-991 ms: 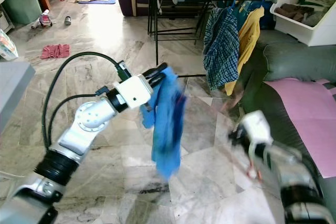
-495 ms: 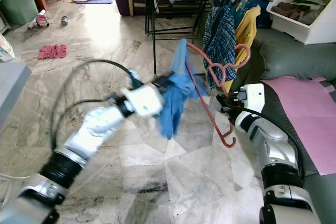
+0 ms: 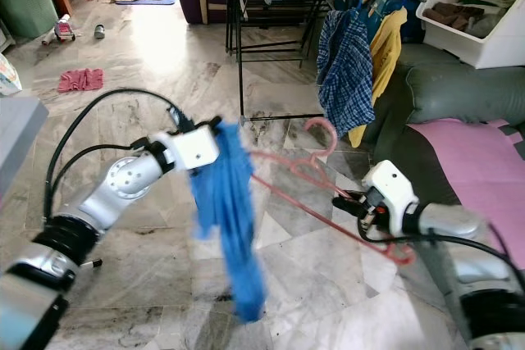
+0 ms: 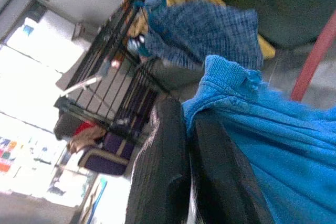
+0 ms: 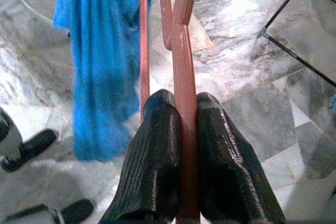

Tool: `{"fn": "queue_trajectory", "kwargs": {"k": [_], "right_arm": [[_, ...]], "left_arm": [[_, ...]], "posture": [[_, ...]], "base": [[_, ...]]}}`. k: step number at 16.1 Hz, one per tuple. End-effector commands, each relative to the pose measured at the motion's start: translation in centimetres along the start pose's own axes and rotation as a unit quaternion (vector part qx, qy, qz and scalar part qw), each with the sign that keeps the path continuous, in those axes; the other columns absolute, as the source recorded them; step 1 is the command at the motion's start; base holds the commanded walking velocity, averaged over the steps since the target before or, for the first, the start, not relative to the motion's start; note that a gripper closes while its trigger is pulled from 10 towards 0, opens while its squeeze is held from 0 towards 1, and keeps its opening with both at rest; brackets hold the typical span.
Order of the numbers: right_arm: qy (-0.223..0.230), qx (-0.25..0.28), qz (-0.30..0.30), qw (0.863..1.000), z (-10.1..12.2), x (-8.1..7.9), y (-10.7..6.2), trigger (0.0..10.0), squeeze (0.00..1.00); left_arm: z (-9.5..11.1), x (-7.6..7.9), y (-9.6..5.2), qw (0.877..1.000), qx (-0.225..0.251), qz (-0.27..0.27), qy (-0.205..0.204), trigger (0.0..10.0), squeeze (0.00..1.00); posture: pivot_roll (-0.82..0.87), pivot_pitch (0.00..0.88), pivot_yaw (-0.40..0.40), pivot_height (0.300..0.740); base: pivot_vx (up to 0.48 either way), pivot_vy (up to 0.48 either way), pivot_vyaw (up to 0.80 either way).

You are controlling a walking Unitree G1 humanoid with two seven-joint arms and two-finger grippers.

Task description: Hang hanger

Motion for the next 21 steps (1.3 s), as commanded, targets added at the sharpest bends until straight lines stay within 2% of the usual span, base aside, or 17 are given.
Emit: {"fn": "queue_trajectory", "kwargs": {"k": [1, 4, 8, 10, 11, 13, 15, 16, 17, 18, 20, 21], "right_arm": [[-0.032, 0.002, 0.023, 0.999, 0.7, -0.3, -0.3, 10.0, 0.00], [-0.068, -0.021, 0.055, 0.996, 0.9, -0.5, -1.1, 10.0, 0.00], [-0.075, -0.021, 0.088, 0.993, 1.6, -1.4, -1.8, 10.0, 0.00], [-0.092, -0.065, 0.127, 0.985, 0.2, -2.6, -2.6, 10.0, 0.00], [-0.096, -0.076, 0.121, 0.985, -0.4, -2.5, -2.6, 10.0, 0.00], [-0.087, -0.090, 0.144, 0.982, -1.0, -3.7, -2.6, 10.0, 0.00], [-0.097, -0.116, 0.104, 0.983, -2.2, -2.7, -2.2, 10.0, 0.00], [-0.084, -0.121, 0.140, 0.979, -2.7, -4.0, -2.4, 10.0, 0.00], [-0.075, -0.119, 0.178, 0.974, -2.8, -5.6, -2.4, 10.0, 0.00], [-0.088, -0.108, 0.160, 0.977, -2.4, -5.3, -1.6, 10.0, 0.00], [-0.075, -0.080, 0.150, 0.983, -1.5, -5.1, -1.0, 10.0, 0.00], [-0.075, -0.020, 0.122, 0.990, 0.9, -4.3, 0.1, 10.0, 0.00]], "left_arm": [[0.7, -1.3, 0.3, 1.000, 0.011, 0.010, 0.025, 10.0, 0.00], [-0.4, -2.7, -0.2, 0.999, -0.011, 0.008, 0.051, 10.0, 0.00], [-1.2, -2.7, -0.5, 0.997, -0.024, -0.018, 0.078, 10.0, 0.00], [-2.8, -2.8, -0.9, 0.993, -0.067, -0.025, 0.096, 10.0, 0.00], [-3.5, -3.4, -1.0, 0.992, -0.086, -0.010, 0.096, 10.0, 0.00], [-4.0, -5.7, -1.2, 0.990, -0.106, 0.061, 0.065, 10.0, 0.00], [-3.7, -7.2, -1.4, 0.988, -0.099, 0.123, 0.010, 10.0, 0.00], [-3.5, -8.0, -1.5, 0.985, -0.090, 0.146, 0.010, 10.0, 0.00], [-3.1, -8.8, -1.6, 0.982, -0.079, 0.169, -0.010, 10.0, 0.00], [-2.8, -8.4, -1.4, 0.985, -0.071, 0.155, -0.011, 10.0, 0.00], [-2.8, -7.7, -1.1, 0.988, -0.070, 0.137, -0.012, 10.0, 0.00], [-2.8, -6.0, -0.7, 0.993, -0.071, 0.097, -0.016, 10.0, 0.00]], "posture": [[0.03, 0.061, -0.038, 0.740], [0.04, 0.063, -0.034, 0.740], [0.04, 0.066, -0.022, 0.740], [0.04, 0.068, -0.017, 0.740], [0.04, 0.069, -0.017, 0.740], [0.04, 0.068, -0.018, 0.740], [0.04, 0.063, -0.019, 0.740], [0.04, 0.063, -0.019, 0.740], [0.05, 0.060, -0.021, 0.740], [0.05, 0.057, -0.021, 0.740], [0.05, 0.054, -0.022, 0.740], [0.05, 0.050, -0.021, 0.740]], "base": [[0.000, 0.000, 0.00], [0.000, 0.000, 0.00], [0.000, 0.000, 0.00], [0.000, 0.000, 0.00], [0.000, 0.000, 0.00], [0.000, 0.000, 0.00], [0.000, 0.000, 0.00], [0.000, 0.000, 0.00], [0.000, 0.000, 0.00], [0.000, 0.000, 0.00], [0.000, 0.000, 0.00], [0.000, 0.000, 0.00]]}}
Point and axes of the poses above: a point about 5 cm out from each wrist's last joint towards the gripper, its own y axis pointing out of the wrist towards the gripper, its own z axis along the axis of the wrist's last joint, x = y × z, the point moved 5 cm from there along y, pointing out of the wrist towards the gripper, and after that the axes turned 12 degrees about -y, right-handed, at the moved point
